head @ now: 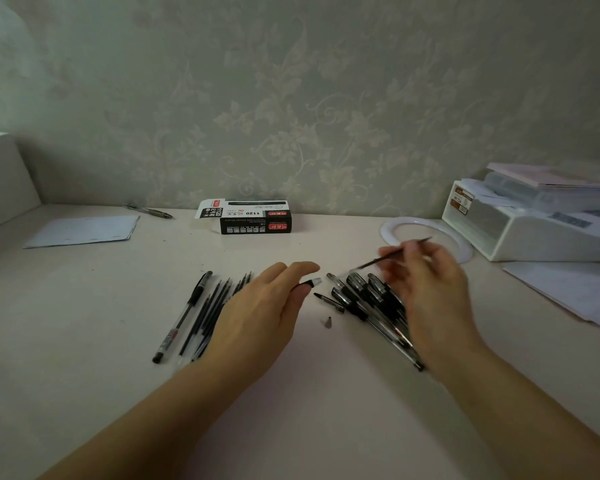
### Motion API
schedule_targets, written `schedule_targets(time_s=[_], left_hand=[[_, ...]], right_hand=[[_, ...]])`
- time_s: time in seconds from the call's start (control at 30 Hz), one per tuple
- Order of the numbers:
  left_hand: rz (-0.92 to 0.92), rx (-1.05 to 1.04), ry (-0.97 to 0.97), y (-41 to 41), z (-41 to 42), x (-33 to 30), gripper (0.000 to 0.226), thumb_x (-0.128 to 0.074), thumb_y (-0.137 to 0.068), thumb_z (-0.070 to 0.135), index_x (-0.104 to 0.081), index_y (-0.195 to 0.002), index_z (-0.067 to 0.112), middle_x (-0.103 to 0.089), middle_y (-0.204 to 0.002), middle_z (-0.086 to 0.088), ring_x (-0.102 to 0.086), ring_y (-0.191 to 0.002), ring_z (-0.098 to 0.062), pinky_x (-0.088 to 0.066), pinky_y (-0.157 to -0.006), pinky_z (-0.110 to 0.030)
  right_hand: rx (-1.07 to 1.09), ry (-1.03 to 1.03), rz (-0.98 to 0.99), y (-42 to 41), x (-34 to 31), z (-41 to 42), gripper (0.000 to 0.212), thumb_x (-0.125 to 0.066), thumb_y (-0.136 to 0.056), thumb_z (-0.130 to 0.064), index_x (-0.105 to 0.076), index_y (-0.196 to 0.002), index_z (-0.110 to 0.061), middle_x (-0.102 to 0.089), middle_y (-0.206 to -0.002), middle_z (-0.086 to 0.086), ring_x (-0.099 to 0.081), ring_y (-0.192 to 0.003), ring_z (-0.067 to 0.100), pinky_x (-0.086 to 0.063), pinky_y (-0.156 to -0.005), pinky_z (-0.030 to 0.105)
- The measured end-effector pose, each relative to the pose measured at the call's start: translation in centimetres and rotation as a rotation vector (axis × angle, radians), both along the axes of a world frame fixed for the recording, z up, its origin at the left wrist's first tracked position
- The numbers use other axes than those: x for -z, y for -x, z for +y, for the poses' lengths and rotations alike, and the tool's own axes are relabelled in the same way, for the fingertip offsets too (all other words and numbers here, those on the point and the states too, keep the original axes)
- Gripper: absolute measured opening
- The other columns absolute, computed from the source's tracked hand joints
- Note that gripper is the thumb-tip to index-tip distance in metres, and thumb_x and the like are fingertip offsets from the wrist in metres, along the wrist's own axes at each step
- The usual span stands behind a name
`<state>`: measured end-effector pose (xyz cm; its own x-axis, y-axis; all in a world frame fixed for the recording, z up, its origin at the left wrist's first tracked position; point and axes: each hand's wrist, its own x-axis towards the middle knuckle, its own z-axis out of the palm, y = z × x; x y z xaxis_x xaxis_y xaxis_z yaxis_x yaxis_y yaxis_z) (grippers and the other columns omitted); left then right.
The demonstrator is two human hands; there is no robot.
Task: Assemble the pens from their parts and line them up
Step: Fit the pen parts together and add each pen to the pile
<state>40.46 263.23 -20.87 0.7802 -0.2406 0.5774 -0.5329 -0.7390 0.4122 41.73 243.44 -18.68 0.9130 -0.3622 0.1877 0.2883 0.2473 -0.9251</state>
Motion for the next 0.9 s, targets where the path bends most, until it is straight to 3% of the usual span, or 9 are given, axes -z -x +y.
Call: schedule_targets(time_s=[0.13,0.23,0.3,0.47,0.57,0.77,0.9], left_hand=[[0.037,-0.073,0.007,-0.4,0.4,0.0,0.027,-0.046,-0.099,0.032,-0.056,-0.124,0.027,-0.059,-0.099,0.010,-0.049,-0.069,-0.009,-0.050,-0.068,-0.034],[0.063,-0.169,-0.030,-0.5,0.7,-0.1,0.020,-0.051,-0.096,0.034,-0.057,-0.113,0.025,-0.059,-0.098,0.010,-0.052,-0.076,-0.010,-0.048,-0.068,-0.030],[0.107,-0.247,-0.052,-0.6,1.2,-0.2,0.015,-0.054,-0.094,0.034,-0.055,-0.105,0.024,-0.053,-0.091,0.011,-0.050,-0.075,-0.010,-0.043,-0.065,-0.025],[0.210,-0.448,-0.127,-0.9,2.6,-0.4,0.016,-0.052,-0.092,0.035,-0.047,-0.089,0.020,-0.042,-0.079,0.008,-0.044,-0.073,-0.014,-0.034,-0.061,-0.027],[0.242,-0.506,-0.160,-1.0,3.2,-0.3,0.022,-0.050,-0.093,0.039,-0.044,-0.086,0.019,-0.044,-0.080,0.005,-0.045,-0.073,-0.017,-0.036,-0.062,-0.029],[0.225,-0.435,-0.146,-0.8,2.5,-0.6,0.034,-0.054,-0.089,0.049,-0.037,-0.073,0.024,-0.040,-0.073,0.010,-0.042,-0.065,-0.011,-0.033,-0.057,-0.027],[0.306,-0.386,-0.222,-0.6,2.2,-0.5,0.030,-0.055,-0.088,0.050,-0.043,-0.077,0.025,-0.042,-0.076,0.010,-0.046,-0.070,-0.012,-0.041,-0.061,-0.027]], right_hand=[[0.293,0.573,-0.002,-0.9,-0.5,-4.5,0.009,-0.063,-0.094,-0.027,-0.069,-0.088,-0.025,-0.071,-0.074,-0.007,-0.065,-0.067,0.005,-0.055,-0.070,0.027],[0.319,0.981,0.070,-1.7,0.5,-6.7,0.007,-0.070,-0.089,-0.024,-0.074,-0.087,-0.020,-0.067,-0.070,-0.010,-0.062,-0.067,0.004,-0.046,-0.064,0.019],[0.299,1.114,0.137,-2.0,1.7,-7.4,0.009,-0.071,-0.088,-0.021,-0.077,-0.086,-0.015,-0.065,-0.068,-0.009,-0.059,-0.065,0.006,-0.041,-0.063,0.022],[0.265,1.166,0.241,-2.4,2.6,-7.6,0.012,-0.072,-0.087,-0.021,-0.078,-0.079,-0.015,-0.062,-0.062,-0.011,-0.060,-0.067,0.012,-0.043,-0.069,0.026],[0.256,1.176,0.246,-2.4,2.6,-7.5,0.013,-0.072,-0.088,-0.022,-0.078,-0.079,-0.015,-0.068,-0.068,-0.003,-0.063,-0.072,0.018,-0.047,-0.071,0.029],[0.270,1.182,0.229,-2.3,2.5,-7.5,0.020,-0.066,-0.092,-0.026,-0.078,-0.083,-0.012,-0.072,-0.076,0.001,-0.063,-0.076,0.021,-0.045,-0.071,0.030],[0.352,1.192,0.077,-2.0,2.1,-6.7,0.021,-0.063,-0.094,-0.029,-0.074,-0.084,-0.013,-0.065,-0.078,-0.002,-0.058,-0.066,0.013,-0.042,-0.063,0.027]])
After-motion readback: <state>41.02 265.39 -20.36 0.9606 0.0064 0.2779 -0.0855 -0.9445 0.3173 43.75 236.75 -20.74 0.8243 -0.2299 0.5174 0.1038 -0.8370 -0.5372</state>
